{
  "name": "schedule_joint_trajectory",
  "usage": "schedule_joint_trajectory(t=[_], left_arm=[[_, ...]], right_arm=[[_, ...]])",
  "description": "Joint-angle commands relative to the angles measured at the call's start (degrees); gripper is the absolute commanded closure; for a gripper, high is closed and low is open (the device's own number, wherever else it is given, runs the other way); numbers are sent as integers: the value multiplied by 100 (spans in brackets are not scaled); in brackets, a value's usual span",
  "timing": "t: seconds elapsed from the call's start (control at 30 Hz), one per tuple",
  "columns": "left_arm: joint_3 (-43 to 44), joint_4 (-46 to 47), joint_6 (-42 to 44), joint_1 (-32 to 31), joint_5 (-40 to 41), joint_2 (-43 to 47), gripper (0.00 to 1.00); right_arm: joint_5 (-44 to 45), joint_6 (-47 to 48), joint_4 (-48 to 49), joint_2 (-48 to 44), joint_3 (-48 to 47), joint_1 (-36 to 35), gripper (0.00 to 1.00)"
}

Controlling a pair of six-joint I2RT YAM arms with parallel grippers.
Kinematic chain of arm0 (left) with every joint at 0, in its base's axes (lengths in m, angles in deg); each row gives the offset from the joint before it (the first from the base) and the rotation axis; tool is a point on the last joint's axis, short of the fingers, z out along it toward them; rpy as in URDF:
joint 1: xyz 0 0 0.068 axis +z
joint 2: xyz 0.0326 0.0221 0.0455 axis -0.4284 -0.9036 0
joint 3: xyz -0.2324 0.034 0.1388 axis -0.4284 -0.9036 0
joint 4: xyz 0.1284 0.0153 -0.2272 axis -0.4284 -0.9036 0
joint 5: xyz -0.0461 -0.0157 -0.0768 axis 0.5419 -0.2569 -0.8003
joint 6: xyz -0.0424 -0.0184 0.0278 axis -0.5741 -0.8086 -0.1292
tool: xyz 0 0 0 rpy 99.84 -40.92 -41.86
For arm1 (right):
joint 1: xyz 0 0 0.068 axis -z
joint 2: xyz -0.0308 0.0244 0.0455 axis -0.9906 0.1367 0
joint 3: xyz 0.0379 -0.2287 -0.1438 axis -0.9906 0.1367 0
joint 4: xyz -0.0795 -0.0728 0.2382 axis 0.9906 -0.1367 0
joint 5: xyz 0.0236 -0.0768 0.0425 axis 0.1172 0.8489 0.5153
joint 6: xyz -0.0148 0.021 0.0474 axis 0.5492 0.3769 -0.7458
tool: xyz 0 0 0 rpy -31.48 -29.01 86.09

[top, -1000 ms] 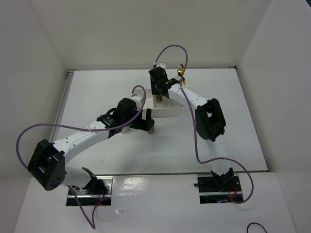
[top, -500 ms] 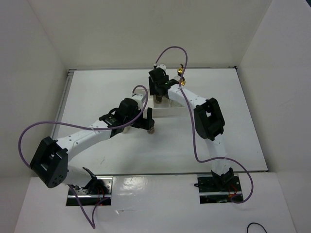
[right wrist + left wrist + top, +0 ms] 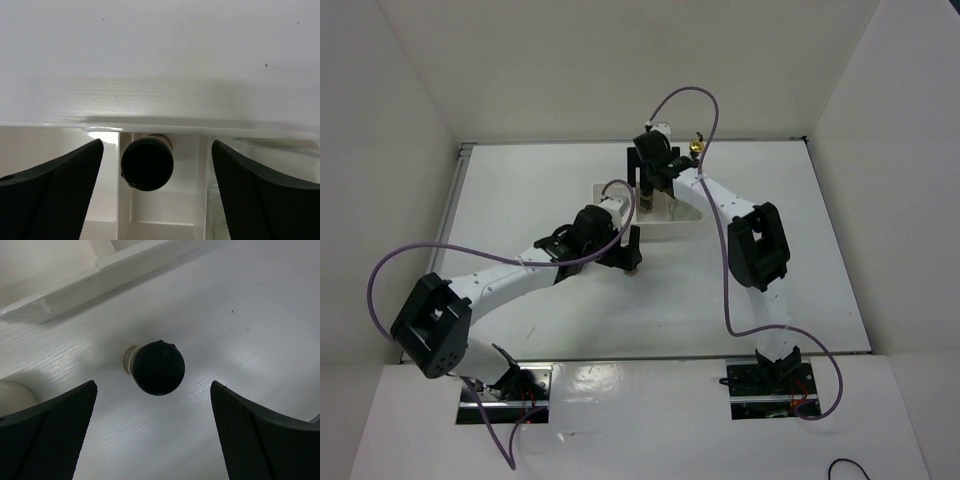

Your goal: Organize the condiment bottles

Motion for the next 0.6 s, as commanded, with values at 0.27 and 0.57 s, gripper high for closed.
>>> schedule_joint_trajectory(t=[0.27, 0.57], left_arm=[[266, 64, -107, -254, 550, -447, 3], [319, 231, -107, -254, 613, -622, 18]], right_arm=[[-284, -143, -94, -470, -1546, 79, 6], [-206, -20, -1025, -144, -3636, 79, 6]])
